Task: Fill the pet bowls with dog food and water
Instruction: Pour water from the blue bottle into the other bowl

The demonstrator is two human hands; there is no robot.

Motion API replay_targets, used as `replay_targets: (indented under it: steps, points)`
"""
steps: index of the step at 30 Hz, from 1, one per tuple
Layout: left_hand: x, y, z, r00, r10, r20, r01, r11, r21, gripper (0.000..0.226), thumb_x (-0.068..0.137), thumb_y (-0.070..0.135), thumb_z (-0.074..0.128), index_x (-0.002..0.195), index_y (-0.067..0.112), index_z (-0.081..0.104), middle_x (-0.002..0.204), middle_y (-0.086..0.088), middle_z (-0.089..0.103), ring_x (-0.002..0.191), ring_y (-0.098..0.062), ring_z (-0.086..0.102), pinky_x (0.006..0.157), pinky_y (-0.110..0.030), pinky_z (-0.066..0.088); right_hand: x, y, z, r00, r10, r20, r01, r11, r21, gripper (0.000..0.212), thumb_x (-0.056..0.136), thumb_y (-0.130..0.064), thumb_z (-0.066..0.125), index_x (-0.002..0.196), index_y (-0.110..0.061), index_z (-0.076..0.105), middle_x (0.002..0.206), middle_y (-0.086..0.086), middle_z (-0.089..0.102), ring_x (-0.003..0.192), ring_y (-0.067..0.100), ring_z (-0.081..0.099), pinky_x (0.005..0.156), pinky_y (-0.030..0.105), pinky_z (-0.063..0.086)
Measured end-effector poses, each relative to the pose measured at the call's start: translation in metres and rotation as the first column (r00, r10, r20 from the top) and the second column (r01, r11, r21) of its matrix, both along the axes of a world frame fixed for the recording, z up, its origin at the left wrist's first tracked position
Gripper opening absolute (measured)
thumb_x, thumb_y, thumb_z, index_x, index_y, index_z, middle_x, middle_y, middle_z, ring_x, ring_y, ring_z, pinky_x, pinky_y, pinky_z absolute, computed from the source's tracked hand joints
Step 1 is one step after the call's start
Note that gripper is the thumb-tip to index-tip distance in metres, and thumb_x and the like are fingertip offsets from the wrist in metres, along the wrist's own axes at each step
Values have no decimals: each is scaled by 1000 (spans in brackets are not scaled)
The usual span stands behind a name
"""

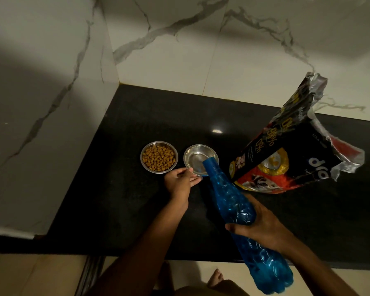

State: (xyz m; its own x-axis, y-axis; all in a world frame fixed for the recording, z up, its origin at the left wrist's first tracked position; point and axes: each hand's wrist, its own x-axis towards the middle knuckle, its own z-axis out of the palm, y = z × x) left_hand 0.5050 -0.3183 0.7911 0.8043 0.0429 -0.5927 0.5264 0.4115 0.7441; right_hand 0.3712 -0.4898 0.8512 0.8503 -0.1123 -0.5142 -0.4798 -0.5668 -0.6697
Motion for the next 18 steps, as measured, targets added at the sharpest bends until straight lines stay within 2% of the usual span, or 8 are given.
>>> replay_targets:
  steps: [3,8,15,18]
  points:
    - [1,1,1,1000,-6,-11,6,1000,-13,25,91,1,59,115,-4,59,89,-21,72,72,-24,75,60,-26,61,0,0,-2,1000,-2,-24,1,1000,-25,110,51,-66,83,144,-45,27,138,-18,48,124,5,49,105,35,45]
    - [0,2,3,1000,-10,-10,9,1000,-27,22,92,0,59,113,-5,59,92,-24,71,75,-27,75,59,-24,60,1,-1,-6,998,6,-68,-10,998,-61,116,47,-73,80,145,-44,26,140,-13,49,124,9,51,103,37,48]
    - [0,3,6,1000,-4,-14,3,999,-40,24,92,0,58,115,-5,58,94,-25,70,78,-29,74,57,-23,59,3,1,-4,997,-5,-80,3,1000,-26,90,54,-61,83,128,-49,34,131,-14,51,118,9,53,99,35,48]
    - [-1,3,6,1000,-3,-12,3,999,-38,23,92,0,59,115,-3,58,92,-24,70,76,-28,74,57,-22,59,4,1,-4,996,-15,-91,14,1000,-14,88,54,-60,84,125,-53,34,129,-15,53,117,9,53,100,37,48]
